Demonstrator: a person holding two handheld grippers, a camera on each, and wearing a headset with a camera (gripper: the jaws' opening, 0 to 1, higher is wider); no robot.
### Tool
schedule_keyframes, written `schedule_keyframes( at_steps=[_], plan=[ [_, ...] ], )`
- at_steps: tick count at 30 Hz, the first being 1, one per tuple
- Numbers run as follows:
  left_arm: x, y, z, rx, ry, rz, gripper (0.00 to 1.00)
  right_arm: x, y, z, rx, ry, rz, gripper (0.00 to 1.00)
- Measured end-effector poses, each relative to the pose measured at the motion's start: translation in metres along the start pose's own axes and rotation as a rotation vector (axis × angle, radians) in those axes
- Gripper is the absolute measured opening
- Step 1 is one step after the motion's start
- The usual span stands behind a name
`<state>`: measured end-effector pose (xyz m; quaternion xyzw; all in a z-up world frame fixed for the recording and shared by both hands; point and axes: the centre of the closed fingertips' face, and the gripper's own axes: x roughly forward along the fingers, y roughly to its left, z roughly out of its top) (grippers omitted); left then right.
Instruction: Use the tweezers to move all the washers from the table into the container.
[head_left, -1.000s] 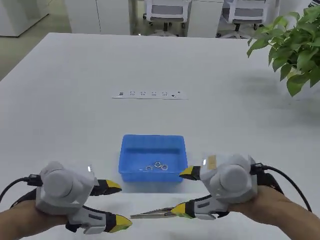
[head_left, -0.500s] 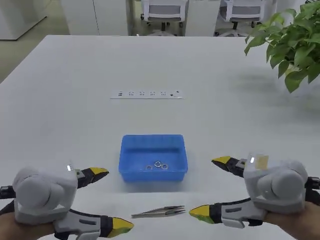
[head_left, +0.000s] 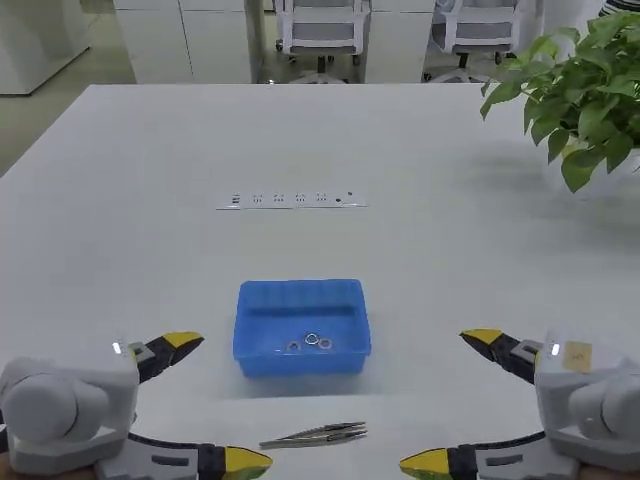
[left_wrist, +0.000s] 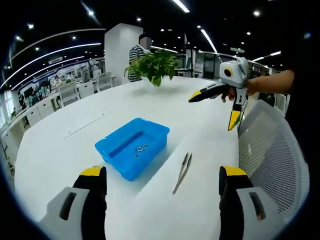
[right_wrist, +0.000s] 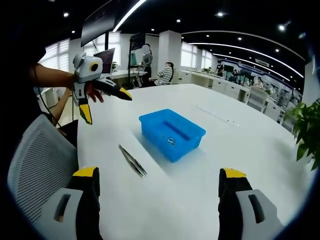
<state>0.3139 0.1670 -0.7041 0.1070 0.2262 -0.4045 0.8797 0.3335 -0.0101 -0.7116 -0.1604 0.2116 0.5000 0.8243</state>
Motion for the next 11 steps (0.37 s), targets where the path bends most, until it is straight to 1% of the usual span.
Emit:
schedule_keyframes(
  at_steps=[3, 11],
  plan=[
    [-0.0013, 0.0000, -0.0013, -0.003, 0.001, 0.000, 0.99, -0.0028, -0.0007, -0.0013, 0.019, -0.006, -0.005, 1.00],
    [-0.0030, -0.0006, 0.0008, -0.013, -0.017, 0.004, 0.99, -0.0037, -0.0011, -0.0027, 0.023, -0.007, -0.005, 1.00]
  ],
)
